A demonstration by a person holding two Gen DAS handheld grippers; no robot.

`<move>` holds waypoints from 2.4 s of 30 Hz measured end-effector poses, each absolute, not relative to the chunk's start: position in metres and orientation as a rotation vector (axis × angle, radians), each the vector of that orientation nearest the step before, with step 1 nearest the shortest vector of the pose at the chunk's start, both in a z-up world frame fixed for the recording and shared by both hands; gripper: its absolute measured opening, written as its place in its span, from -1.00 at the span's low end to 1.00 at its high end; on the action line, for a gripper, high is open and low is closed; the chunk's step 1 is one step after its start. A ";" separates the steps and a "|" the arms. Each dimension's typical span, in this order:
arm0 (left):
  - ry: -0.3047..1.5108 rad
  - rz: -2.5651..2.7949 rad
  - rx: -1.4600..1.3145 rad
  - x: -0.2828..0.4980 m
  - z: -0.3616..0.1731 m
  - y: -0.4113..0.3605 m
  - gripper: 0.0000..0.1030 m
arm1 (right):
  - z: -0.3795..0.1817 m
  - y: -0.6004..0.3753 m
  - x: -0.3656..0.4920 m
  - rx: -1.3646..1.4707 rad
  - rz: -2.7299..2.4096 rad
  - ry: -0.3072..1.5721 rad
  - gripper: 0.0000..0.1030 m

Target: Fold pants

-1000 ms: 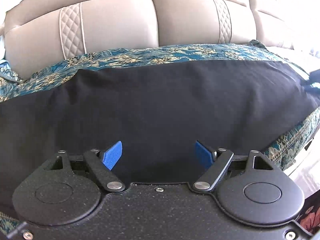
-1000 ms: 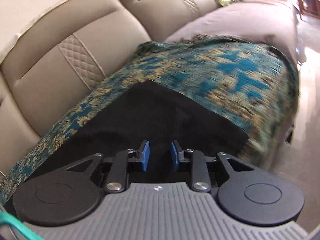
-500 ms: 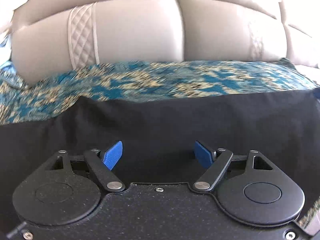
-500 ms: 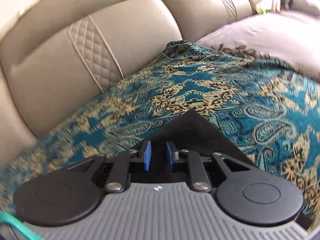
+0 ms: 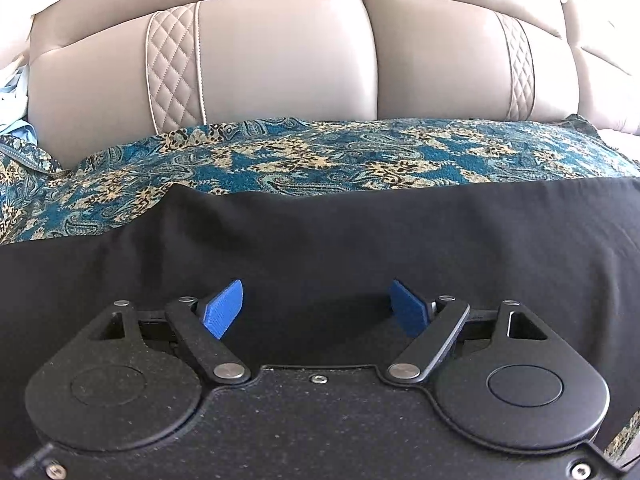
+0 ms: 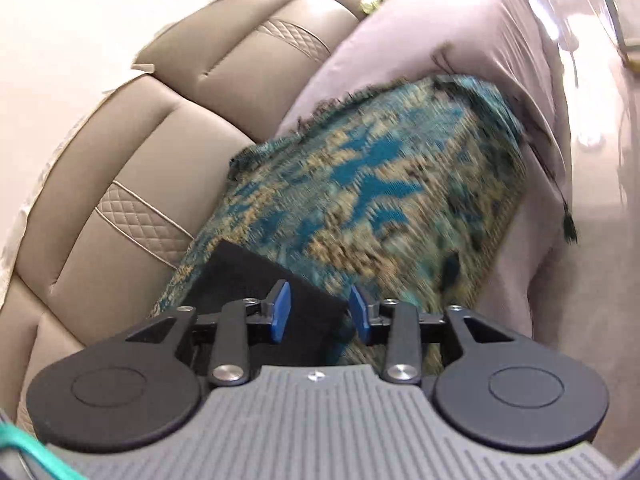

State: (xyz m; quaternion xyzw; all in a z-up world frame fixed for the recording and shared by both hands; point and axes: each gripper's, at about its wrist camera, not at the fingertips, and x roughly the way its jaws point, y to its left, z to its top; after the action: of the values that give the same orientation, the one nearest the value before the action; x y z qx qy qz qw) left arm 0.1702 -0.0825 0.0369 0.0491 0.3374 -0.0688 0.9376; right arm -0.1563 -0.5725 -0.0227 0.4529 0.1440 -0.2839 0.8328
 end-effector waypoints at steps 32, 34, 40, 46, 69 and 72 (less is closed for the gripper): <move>0.672 -0.124 0.089 0.170 0.035 -0.085 0.65 | -0.027 -0.472 -0.075 0.081 -0.762 0.465 0.57; 0.671 -0.124 0.088 0.170 0.035 -0.084 0.65 | -0.027 -0.478 -0.079 0.154 -0.749 0.460 0.57; 0.666 -0.125 0.088 0.170 0.035 -0.084 0.66 | -0.027 -0.483 -0.082 0.289 -0.648 0.444 0.16; 0.629 -0.122 0.092 0.164 0.050 -0.077 0.41 | -0.019 -0.472 -0.070 0.309 -0.597 0.452 -0.72; 0.838 0.127 -0.084 0.133 0.056 0.075 0.43 | 0.050 -0.166 0.032 -0.156 0.127 0.457 -0.87; 0.835 0.135 -0.091 0.124 0.056 0.087 0.46 | 0.035 -0.110 0.015 -0.297 0.283 0.495 -0.86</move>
State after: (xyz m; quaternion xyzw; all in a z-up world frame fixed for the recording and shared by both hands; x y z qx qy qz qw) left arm 0.1244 0.0866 0.0560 -0.0441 0.4049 0.0653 0.9110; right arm 0.0150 -0.1102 0.0347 -0.1461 0.2433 0.1390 0.9488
